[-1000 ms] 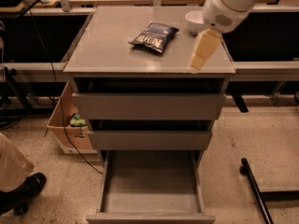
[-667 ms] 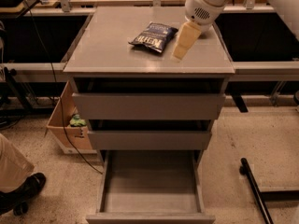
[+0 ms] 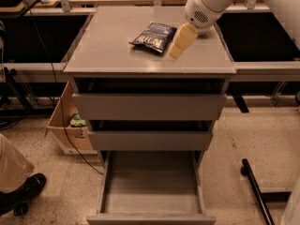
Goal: Place blue chip bag into bottom drawer
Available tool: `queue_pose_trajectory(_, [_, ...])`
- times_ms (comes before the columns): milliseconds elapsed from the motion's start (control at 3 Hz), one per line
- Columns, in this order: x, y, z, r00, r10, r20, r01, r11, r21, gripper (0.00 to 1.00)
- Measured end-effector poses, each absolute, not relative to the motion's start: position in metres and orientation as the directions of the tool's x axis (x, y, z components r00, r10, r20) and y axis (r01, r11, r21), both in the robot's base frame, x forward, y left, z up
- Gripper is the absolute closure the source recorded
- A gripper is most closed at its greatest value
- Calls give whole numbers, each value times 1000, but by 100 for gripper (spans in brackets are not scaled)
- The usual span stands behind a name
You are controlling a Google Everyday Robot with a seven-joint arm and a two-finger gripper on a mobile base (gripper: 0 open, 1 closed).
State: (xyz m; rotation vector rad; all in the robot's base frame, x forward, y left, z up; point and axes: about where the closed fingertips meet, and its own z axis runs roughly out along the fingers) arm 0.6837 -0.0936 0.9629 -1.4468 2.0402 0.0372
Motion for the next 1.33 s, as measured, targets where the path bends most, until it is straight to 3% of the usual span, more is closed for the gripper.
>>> queue_pose_trajectory(333, [741,-61,935,-256,-687,-680,-847,498,-184,0])
queue_pose_trajectory(1000, [810,-33,880,-356,-514,-781,-806,592,-22,0])
queue_pose_trajectory(1333, [837,-31,865,-362,-482,-798,-778,628,-26,0])
